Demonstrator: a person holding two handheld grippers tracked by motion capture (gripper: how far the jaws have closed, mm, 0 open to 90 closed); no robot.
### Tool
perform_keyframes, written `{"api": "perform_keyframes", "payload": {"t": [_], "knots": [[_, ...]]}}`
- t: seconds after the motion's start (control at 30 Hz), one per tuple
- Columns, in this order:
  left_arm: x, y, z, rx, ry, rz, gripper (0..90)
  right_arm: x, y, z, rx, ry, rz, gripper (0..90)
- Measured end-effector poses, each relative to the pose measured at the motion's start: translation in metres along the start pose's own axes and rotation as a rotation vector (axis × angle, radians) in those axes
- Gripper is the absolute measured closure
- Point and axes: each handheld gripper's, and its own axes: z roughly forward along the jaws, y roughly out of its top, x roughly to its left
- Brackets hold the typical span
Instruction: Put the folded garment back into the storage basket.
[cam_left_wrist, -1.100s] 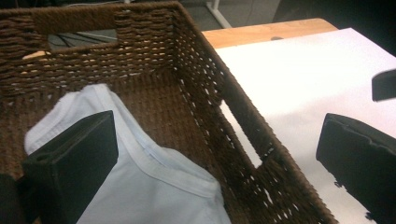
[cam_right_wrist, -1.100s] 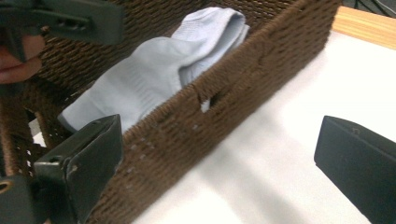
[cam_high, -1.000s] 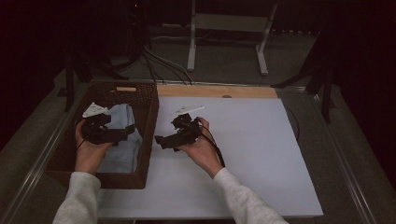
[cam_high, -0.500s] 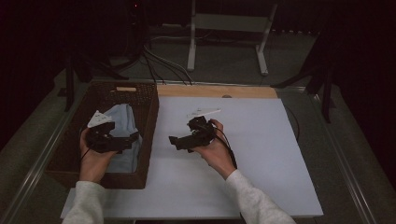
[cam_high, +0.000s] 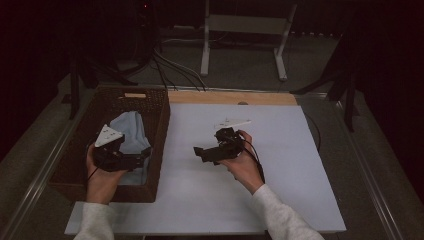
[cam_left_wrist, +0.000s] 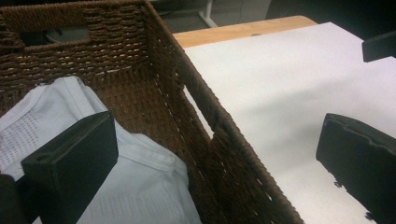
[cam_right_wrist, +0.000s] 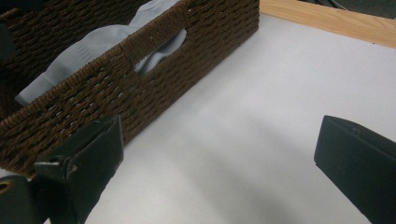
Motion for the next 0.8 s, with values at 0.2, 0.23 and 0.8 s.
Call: {"api": "perform_keyframes", "payload": {"t": [0.2,0.23,0.8], "knots": [[-0.005,-0.007,-0.005,-0.014,-0.014,-0.012,0.1,-0.005,-0.006,-0.008,-0.011,-0.01,0.003,1.7],[-0.006,-0.009,-0.006,-0.016,-0.015,-0.017,0.1,-0.006,-0.007,-0.009,-0.013,-0.013,0.002,1.7],[-0.014,-0.021,-0.01,-0.028,-0.04,-0.004,0.1,-0.025,-0.023,-0.04,-0.041,-0.046,0.015,1.7]]}}
